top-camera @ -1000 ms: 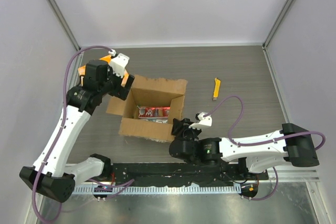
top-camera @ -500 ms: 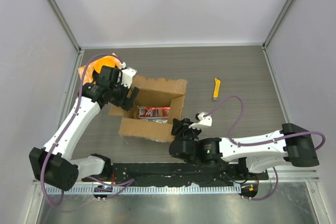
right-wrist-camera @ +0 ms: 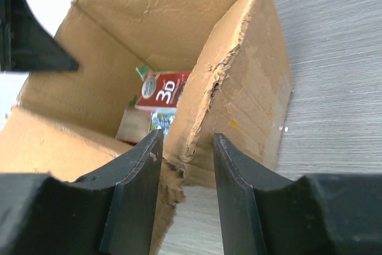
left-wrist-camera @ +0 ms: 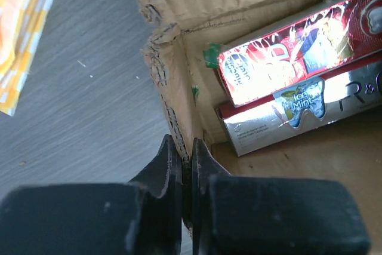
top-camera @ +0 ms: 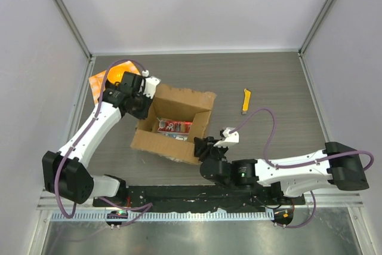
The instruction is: Unpack the express box
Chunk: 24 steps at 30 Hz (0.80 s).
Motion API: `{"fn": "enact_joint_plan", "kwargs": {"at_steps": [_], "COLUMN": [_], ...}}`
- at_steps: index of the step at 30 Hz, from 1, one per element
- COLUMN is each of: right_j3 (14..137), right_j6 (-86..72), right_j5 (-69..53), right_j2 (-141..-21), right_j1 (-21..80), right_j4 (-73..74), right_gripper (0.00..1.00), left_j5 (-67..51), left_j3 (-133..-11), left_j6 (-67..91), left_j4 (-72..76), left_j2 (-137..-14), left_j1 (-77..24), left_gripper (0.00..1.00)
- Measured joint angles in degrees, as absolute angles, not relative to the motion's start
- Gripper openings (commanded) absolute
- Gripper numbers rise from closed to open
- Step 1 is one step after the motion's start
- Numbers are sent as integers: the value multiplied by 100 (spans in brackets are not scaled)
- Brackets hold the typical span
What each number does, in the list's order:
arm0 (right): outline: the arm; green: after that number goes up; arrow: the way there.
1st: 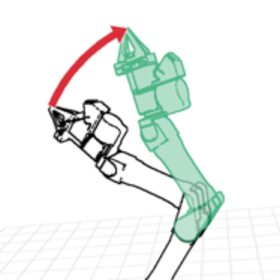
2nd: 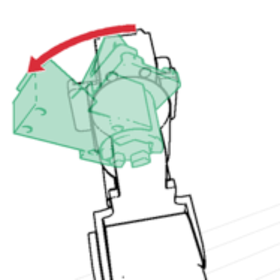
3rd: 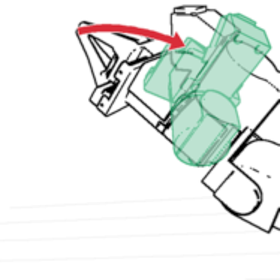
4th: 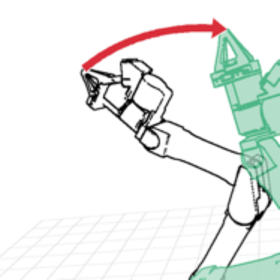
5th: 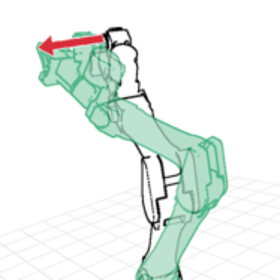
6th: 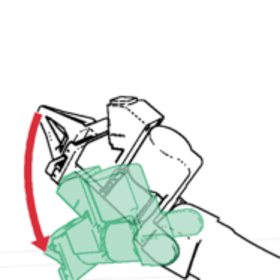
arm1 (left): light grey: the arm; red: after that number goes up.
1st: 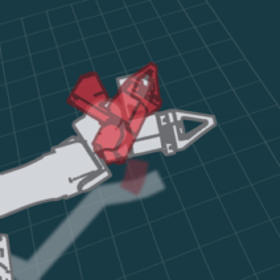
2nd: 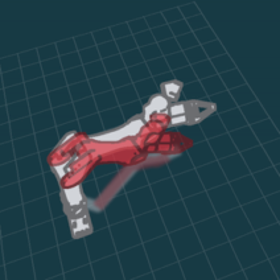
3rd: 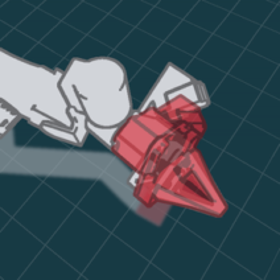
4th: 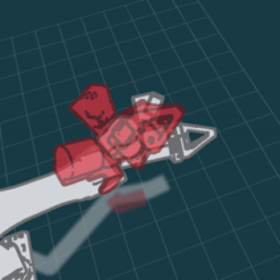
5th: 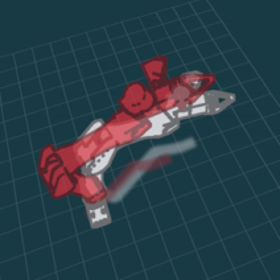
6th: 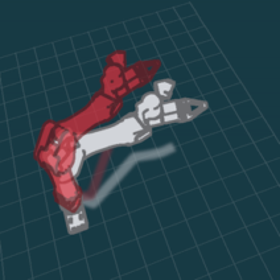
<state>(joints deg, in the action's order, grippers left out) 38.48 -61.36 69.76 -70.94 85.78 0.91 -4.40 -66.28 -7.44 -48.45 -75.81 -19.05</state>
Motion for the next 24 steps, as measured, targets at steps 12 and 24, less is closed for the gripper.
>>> {"fn": "enact_joint_plan", "kwargs": {"at_steps": [12, 24], "right_j3": [3446, 3201], "right_j6": [-2838, -976], "right_j5": [5752, 5339], "right_j2": [-6010, -6292], "right_j1": [8648, 9266], "right_j4": [-1927, -3041], "right_gripper": [47, 48], "left_j5": [1024, 3144], "left_j3": [-8097, -7183], "left_j6": [-2290, -3538], "left_j4": [-5076, -4574], "left_j2": [-7118, -6316], "left_j1": [-2976, -5013], "left_gripper": [0, 0]}}
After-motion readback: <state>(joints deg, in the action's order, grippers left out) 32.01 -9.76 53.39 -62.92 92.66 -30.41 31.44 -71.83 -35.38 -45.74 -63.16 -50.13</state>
